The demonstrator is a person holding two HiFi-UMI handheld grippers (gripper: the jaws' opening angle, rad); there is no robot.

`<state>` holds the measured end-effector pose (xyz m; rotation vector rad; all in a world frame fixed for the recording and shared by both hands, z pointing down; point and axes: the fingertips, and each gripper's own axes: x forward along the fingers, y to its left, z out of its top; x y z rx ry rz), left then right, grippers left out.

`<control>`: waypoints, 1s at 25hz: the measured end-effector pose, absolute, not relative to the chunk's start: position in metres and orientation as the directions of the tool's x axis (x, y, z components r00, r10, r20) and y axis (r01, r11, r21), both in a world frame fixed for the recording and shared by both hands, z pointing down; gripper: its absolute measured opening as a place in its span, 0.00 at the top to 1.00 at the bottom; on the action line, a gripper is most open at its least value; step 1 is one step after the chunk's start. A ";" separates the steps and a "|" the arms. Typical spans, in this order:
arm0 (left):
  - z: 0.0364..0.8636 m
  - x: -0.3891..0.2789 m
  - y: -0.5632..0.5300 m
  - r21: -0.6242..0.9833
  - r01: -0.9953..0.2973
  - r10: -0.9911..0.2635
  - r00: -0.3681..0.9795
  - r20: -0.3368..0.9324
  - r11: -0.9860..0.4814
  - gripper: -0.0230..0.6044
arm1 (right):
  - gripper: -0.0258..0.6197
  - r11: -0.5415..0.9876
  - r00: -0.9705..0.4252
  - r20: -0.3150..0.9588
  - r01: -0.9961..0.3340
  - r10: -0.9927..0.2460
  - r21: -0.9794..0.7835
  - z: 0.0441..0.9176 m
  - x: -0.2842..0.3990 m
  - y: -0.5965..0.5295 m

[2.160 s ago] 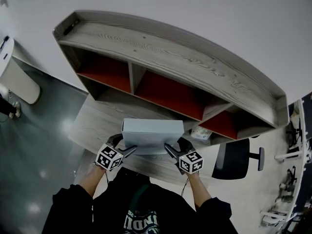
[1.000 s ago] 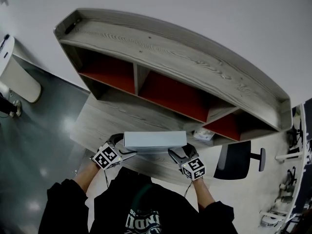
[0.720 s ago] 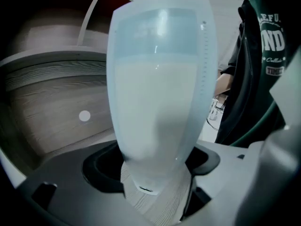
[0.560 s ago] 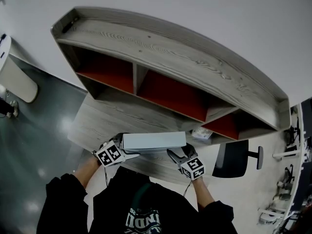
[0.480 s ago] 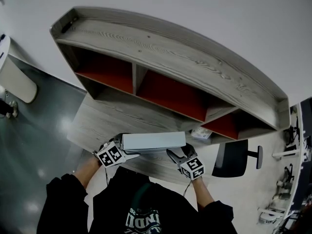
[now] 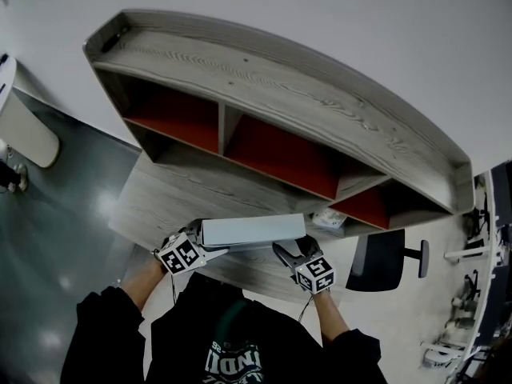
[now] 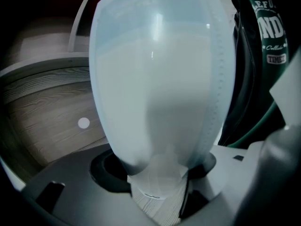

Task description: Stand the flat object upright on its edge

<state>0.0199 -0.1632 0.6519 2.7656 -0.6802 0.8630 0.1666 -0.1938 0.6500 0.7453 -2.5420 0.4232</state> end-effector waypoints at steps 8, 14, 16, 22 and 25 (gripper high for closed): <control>0.639 0.022 -0.154 -0.015 -0.478 -0.398 0.712 0.578 -0.878 0.50 | 0.56 0.806 -0.762 0.489 -0.564 -0.425 -0.179 0.647 0.169 -0.187; 0.625 0.013 -0.141 -0.033 -0.527 -0.449 0.688 0.571 -0.849 0.51 | 0.56 0.821 -0.787 0.458 -0.540 -0.414 -0.186 0.639 0.160 -0.183; 0.621 0.006 -0.136 -0.033 -0.551 -0.468 0.675 0.570 -0.834 0.51 | 0.56 0.824 -0.797 0.440 -0.533 -0.413 -0.191 0.634 0.155 -0.184; 0.617 -0.031 -0.125 -0.028 -0.635 -0.525 0.613 0.590 -0.772 0.51 | 0.64 0.803 -0.820 0.379 -0.539 -0.430 -0.256 0.620 0.138 -0.194; 0.616 -0.055 -0.120 -0.027 -0.677 -0.558 0.583 0.590 -0.736 0.51 | 0.85 0.797 -0.819 0.373 -0.543 -0.435 -0.264 0.617 0.126 -0.201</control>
